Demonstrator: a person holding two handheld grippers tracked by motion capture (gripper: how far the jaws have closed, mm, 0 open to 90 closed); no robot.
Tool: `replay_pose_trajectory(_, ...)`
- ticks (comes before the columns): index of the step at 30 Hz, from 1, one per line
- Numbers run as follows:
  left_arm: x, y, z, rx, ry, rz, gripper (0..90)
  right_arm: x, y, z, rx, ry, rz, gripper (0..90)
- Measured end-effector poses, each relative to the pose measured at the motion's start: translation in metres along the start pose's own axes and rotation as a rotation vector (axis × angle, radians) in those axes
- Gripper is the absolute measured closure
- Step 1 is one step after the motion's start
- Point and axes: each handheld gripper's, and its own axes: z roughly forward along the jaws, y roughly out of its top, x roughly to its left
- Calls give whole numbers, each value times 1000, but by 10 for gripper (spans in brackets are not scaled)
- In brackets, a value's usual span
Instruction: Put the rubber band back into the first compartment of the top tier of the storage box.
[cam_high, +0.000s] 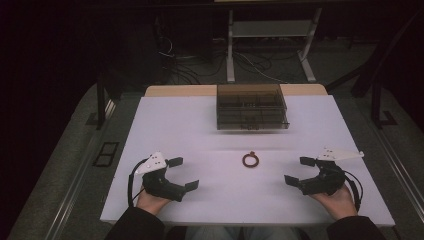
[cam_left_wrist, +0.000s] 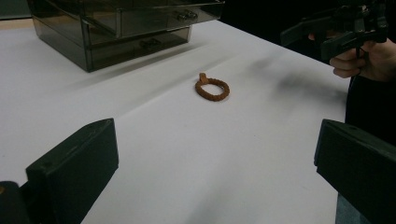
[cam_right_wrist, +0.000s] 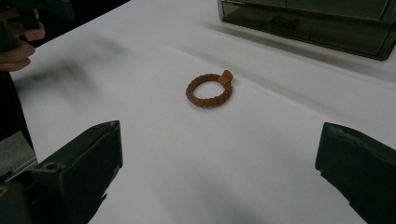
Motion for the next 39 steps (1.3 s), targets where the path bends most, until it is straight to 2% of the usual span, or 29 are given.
replay_pose_trajectory(19, -1, -2, 0, 2, -4, -12, 0, 3, -2, 0, 14, 0, -12, 4)
replay_pose_trajectory(31, -3, -3, 2, 17, -16, -11, 0, 10, -2, 5, 66, 9, -37, 4)
replay_pose_trajectory(39, -2, -4, 3, 18, -11, -18, 0, 12, 7, 8, 96, 28, -61, 4)
